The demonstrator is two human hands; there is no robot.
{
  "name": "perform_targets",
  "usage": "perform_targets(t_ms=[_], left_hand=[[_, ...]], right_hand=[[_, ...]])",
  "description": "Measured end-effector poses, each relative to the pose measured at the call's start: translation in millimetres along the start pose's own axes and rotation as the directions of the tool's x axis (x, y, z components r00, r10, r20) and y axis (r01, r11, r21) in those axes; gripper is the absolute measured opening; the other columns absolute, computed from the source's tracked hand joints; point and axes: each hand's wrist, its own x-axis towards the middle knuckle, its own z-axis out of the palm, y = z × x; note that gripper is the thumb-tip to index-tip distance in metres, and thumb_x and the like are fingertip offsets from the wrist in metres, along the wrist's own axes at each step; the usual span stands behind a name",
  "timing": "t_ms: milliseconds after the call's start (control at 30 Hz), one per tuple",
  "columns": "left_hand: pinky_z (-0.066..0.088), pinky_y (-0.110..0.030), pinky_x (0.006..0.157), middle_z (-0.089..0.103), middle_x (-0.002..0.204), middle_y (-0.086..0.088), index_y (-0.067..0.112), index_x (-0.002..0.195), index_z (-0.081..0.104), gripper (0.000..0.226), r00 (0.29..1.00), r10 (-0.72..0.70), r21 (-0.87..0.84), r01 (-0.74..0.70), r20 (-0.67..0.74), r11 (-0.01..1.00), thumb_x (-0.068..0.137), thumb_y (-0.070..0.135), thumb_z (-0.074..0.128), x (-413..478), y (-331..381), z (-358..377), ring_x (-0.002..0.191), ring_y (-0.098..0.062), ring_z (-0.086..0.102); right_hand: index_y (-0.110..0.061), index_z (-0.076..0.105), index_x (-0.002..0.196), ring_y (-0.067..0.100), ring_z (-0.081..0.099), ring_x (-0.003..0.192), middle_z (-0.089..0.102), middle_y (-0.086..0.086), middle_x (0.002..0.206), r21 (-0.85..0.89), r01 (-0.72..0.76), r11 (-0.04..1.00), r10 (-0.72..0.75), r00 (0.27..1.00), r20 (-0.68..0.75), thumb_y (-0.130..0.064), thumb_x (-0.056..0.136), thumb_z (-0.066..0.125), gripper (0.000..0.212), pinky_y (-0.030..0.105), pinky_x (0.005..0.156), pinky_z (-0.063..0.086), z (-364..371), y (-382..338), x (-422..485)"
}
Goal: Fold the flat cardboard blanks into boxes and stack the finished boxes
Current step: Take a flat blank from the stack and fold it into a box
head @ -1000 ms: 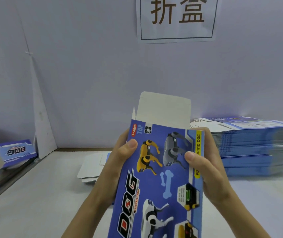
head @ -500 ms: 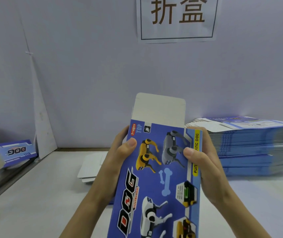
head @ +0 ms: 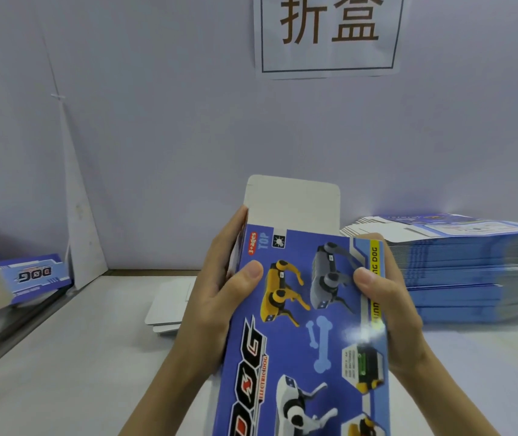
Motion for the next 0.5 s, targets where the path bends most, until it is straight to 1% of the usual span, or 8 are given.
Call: perform_targets(t_ms=[67, 100, 167, 233, 300, 367, 400, 500], left_hand=[[0.057, -0.029, 0.056, 0.069, 0.116, 0.000, 0.047, 0.128, 0.050, 0.060, 0.999, 0.034, 0.032, -0.034, -0.008, 0.999, 0.070, 0.042, 0.066, 1, -1, -1, 0.084, -0.027, 0.073], [0.057, -0.029, 0.056, 0.070, 0.114, 0.000, 0.045, 0.127, 0.051, 0.060, 0.999, 0.052, 0.033, -0.051, -0.013, 0.998, 0.068, 0.042, 0.065, 1, -2, -2, 0.083, -0.027, 0.073], [0.057, -0.029, 0.054, 0.072, 0.105, 0.000, 0.039, 0.119, 0.057, 0.052, 0.995, 0.095, 0.015, -0.095, -0.016, 0.995, 0.068, 0.039, 0.063, -1, -3, 3, 0.078, -0.024, 0.073], [0.056, -0.027, 0.053, 0.073, 0.090, 0.001, 0.034, 0.101, 0.064, 0.032, 0.986, 0.168, -0.027, -0.168, -0.011, 0.985, 0.070, 0.033, 0.060, -3, -6, 9, 0.069, -0.017, 0.071], [0.055, -0.025, 0.052, 0.069, 0.075, 0.001, 0.030, 0.081, 0.066, 0.014, 0.976, 0.218, -0.055, -0.219, -0.028, 0.974, 0.070, 0.029, 0.058, -3, -5, 12, 0.060, -0.014, 0.067], [0.052, -0.024, 0.048, 0.063, 0.064, -0.001, 0.026, 0.068, 0.060, 0.003, 0.975, 0.215, -0.063, -0.218, -0.053, 0.974, 0.066, 0.029, 0.060, -2, -6, 9, 0.052, -0.015, 0.062], [0.051, -0.024, 0.047, 0.061, 0.062, -0.002, 0.025, 0.065, 0.058, 0.005, 0.977, 0.205, -0.057, -0.208, -0.064, 0.976, 0.064, 0.030, 0.060, -1, -5, 7, 0.050, -0.015, 0.061], [0.052, -0.024, 0.046, 0.065, 0.066, -0.002, 0.029, 0.069, 0.061, 0.010, 0.980, 0.174, -0.027, -0.178, -0.097, 0.984, 0.062, 0.034, 0.062, 0, -5, 3, 0.053, -0.017, 0.066]], right_hand=[[-0.032, 0.068, 0.088, 0.013, 0.070, 0.066, 0.071, -0.003, 0.081, -0.016, 0.023, 1.000, -0.023, 1.000, 0.015, -0.028, 0.071, 0.058, 0.021, 0.023, 0.055, 0.056, 1, -1, 0], [-0.031, 0.068, 0.089, 0.012, 0.069, 0.065, 0.071, -0.003, 0.080, -0.019, 0.032, 0.999, -0.032, 0.999, 0.019, -0.026, 0.071, 0.058, 0.021, 0.023, 0.055, 0.056, 1, -1, 0], [-0.019, 0.061, 0.096, 0.011, 0.068, 0.065, 0.069, -0.003, 0.079, -0.021, 0.059, 0.998, -0.058, 0.998, 0.021, -0.014, 0.074, 0.057, 0.023, 0.022, 0.056, 0.055, 0, -1, 0], [-0.008, 0.052, 0.101, 0.010, 0.067, 0.067, 0.069, -0.004, 0.080, -0.056, 0.070, 0.996, -0.070, 0.997, 0.017, -0.005, 0.079, 0.047, 0.023, 0.021, 0.058, 0.054, 0, 0, 1], [-0.006, 0.050, 0.103, 0.008, 0.067, 0.069, 0.069, -0.007, 0.082, -0.091, 0.073, 0.993, -0.071, 0.997, 0.027, -0.004, 0.079, 0.041, 0.026, 0.018, 0.061, 0.053, 0, 1, 2], [-0.008, 0.052, 0.105, 0.004, 0.067, 0.072, 0.069, -0.010, 0.085, -0.111, 0.091, 0.990, -0.085, 0.995, 0.056, -0.003, 0.079, 0.044, 0.028, 0.015, 0.063, 0.052, 3, 2, 3], [-0.012, 0.056, 0.107, 0.005, 0.068, 0.074, 0.070, -0.009, 0.087, -0.098, 0.088, 0.991, -0.082, 0.994, 0.067, -0.006, 0.078, 0.049, 0.030, 0.016, 0.064, 0.053, 4, 2, 3], [-0.029, 0.068, 0.099, 0.013, 0.070, 0.075, 0.070, -0.002, 0.088, -0.025, 0.039, 0.999, -0.037, 0.996, 0.083, -0.024, 0.076, 0.055, 0.027, 0.023, 0.062, 0.056, 7, 2, 1]])
